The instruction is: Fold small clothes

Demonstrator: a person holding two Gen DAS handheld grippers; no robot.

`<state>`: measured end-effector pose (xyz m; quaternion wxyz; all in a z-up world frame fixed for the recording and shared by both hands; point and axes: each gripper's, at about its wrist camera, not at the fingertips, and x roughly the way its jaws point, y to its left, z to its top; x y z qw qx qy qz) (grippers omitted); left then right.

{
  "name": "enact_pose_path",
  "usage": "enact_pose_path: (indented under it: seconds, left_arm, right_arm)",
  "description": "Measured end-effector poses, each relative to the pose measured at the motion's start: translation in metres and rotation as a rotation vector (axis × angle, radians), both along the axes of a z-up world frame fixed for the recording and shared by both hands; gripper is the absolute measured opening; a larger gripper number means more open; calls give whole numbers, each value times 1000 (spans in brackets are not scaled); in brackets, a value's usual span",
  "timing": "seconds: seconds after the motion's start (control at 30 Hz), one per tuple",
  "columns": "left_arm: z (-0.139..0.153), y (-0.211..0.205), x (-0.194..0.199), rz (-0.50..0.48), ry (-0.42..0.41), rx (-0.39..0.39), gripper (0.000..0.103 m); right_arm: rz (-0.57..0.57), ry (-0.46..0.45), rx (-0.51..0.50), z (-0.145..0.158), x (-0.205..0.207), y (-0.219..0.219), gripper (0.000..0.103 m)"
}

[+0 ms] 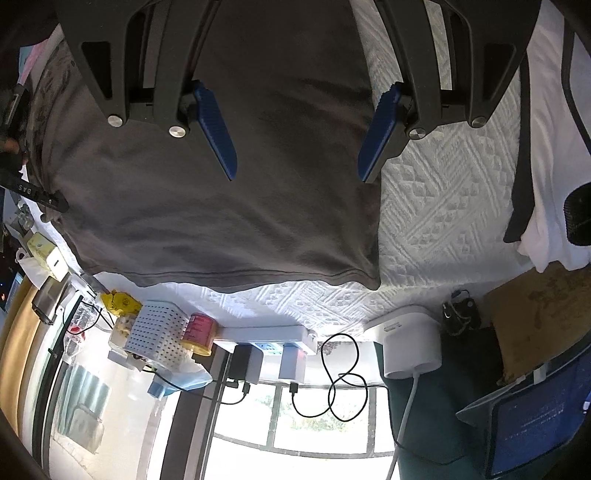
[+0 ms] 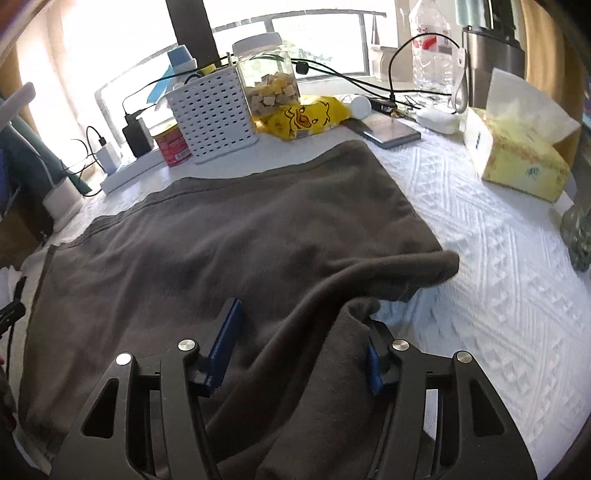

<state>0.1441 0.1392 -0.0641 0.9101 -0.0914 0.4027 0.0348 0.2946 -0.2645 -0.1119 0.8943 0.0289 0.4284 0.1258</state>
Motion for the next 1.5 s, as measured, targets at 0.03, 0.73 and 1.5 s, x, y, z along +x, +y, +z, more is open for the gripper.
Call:
enact_pose_path:
  seconds: [0.03, 0.73, 1.5]
  left_arm:
    - [0, 1, 1, 2, 1, -1, 68]
    - [2, 17, -17, 19, -41, -29, 68]
    - [11, 54, -62, 99, -108, -13, 68]
  right_arm:
    - [-1, -3, 0, 0, 2, 0, 61]
    - [179, -149, -42, 53, -20, 50, 21]
    - [458, -189, -38, 67, -60, 187, 21]
